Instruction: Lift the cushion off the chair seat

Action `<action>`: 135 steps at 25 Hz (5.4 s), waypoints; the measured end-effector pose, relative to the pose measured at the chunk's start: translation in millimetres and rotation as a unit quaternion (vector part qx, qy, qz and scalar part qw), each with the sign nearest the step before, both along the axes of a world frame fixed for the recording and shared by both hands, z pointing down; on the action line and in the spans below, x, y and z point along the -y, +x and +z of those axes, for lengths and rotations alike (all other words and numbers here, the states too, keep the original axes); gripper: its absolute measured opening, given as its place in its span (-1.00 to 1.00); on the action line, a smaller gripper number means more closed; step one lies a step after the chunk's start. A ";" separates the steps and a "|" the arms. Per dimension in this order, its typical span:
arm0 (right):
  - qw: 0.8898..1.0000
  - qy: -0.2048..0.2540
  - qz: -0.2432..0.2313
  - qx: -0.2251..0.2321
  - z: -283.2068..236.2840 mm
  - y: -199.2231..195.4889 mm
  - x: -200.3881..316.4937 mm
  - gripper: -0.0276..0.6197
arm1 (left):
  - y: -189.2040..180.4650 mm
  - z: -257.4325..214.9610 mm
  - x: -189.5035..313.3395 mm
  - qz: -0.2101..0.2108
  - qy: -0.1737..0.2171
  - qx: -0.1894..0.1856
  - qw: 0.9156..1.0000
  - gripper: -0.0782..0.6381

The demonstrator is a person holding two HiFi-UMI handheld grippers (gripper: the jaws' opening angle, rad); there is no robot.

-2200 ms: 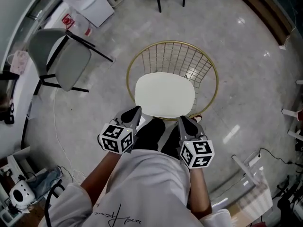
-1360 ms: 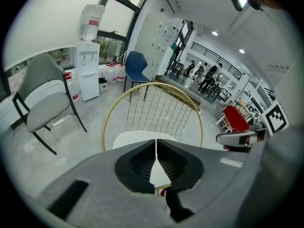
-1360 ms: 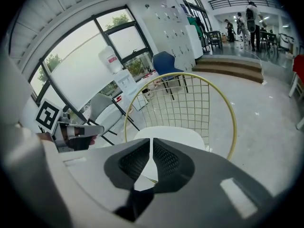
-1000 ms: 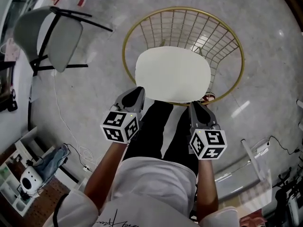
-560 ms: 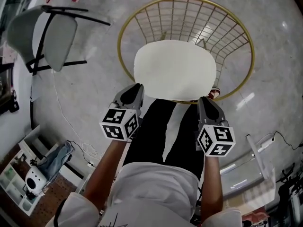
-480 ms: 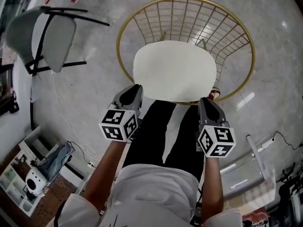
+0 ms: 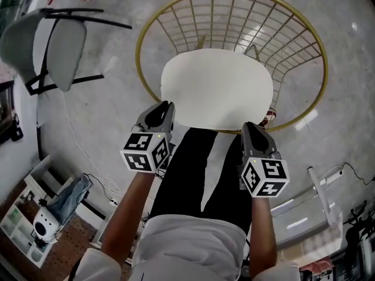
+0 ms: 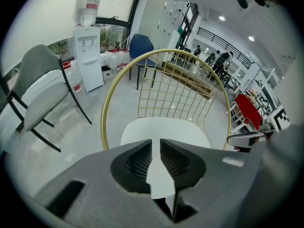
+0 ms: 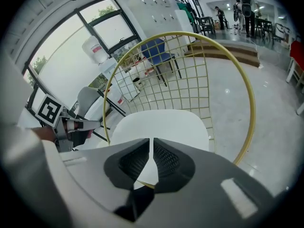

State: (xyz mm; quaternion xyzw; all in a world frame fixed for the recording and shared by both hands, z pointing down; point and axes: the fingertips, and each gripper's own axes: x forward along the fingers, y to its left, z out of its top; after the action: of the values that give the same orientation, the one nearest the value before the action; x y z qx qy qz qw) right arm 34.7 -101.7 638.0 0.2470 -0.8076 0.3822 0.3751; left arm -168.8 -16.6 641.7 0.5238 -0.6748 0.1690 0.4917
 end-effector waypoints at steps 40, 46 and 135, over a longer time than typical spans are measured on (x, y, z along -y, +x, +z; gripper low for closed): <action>0.994 -0.026 0.051 -0.094 94.9 43.5 14.0 0.00 | -31.9 100.1 5.6 -0.046 -0.087 0.032 0.995 0.15; 0.989 -0.035 0.089 -0.109 110.2 55.0 22.1 0.17 | -35.0 108.9 4.3 -0.043 -0.107 0.027 0.993 0.20; 0.986 -0.085 0.097 -0.103 114.7 92.6 17.6 -0.55 | -18.3 85.5 -9.1 -0.031 -0.120 0.035 0.992 -0.50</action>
State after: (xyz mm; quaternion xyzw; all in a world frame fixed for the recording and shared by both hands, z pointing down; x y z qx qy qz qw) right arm 127.3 -119.3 752.7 0.3291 -0.7017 0.4565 0.4369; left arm -187.1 -7.6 727.2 0.4338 -0.6823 0.2517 0.5319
